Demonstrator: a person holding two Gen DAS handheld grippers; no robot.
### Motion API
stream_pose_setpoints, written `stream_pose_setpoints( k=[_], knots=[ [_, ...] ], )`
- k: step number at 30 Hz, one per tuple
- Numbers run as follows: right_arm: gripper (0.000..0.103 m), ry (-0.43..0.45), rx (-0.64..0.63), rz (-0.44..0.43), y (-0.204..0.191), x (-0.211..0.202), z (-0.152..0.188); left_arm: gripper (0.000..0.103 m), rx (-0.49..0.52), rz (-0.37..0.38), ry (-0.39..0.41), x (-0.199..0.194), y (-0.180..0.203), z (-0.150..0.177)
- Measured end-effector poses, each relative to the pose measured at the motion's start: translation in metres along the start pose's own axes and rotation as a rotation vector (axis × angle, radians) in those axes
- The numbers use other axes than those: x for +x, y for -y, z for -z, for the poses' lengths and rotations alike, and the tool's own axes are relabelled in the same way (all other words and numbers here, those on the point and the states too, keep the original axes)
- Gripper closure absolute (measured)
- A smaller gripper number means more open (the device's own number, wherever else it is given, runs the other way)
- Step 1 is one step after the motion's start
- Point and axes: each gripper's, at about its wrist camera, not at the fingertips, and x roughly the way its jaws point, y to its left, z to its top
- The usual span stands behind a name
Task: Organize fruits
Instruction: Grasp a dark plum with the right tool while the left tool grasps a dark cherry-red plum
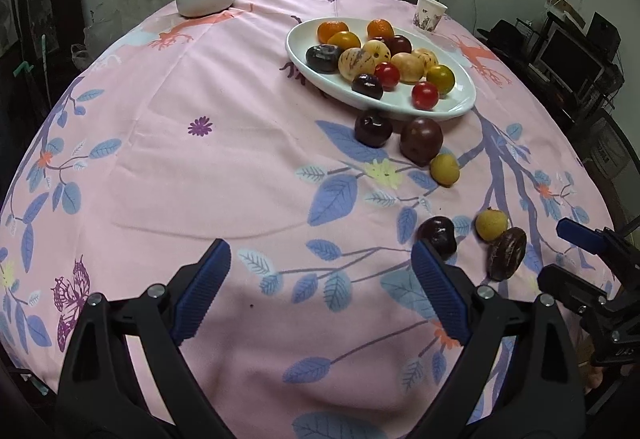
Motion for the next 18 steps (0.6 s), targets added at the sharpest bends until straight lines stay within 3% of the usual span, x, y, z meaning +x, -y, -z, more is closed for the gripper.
stream_pose_setpoints(
  k=[8, 12, 13, 18],
  knots=[
    [0.025, -0.095, 0.017, -0.006, 0.000, 0.030, 0.002, 0.010, -0.020, 0.012, -0.019, 0.001, -0.003, 0.000],
    [0.057, -0.090, 0.022, 0.003, 0.001, 0.041, 0.002, 0.010, -0.009, 0.028, -0.032, 0.003, 0.002, 0.000],
    [0.060, -0.091, 0.021, 0.001, 0.000, 0.042, 0.001, 0.010, -0.001, 0.027, -0.034, 0.003, 0.005, 0.000],
    [0.060, -0.041, 0.066, 0.032, 0.014, 0.021, 0.002, 0.010, 0.054, 0.031, -0.045, 0.003, 0.023, 0.001]
  ],
)
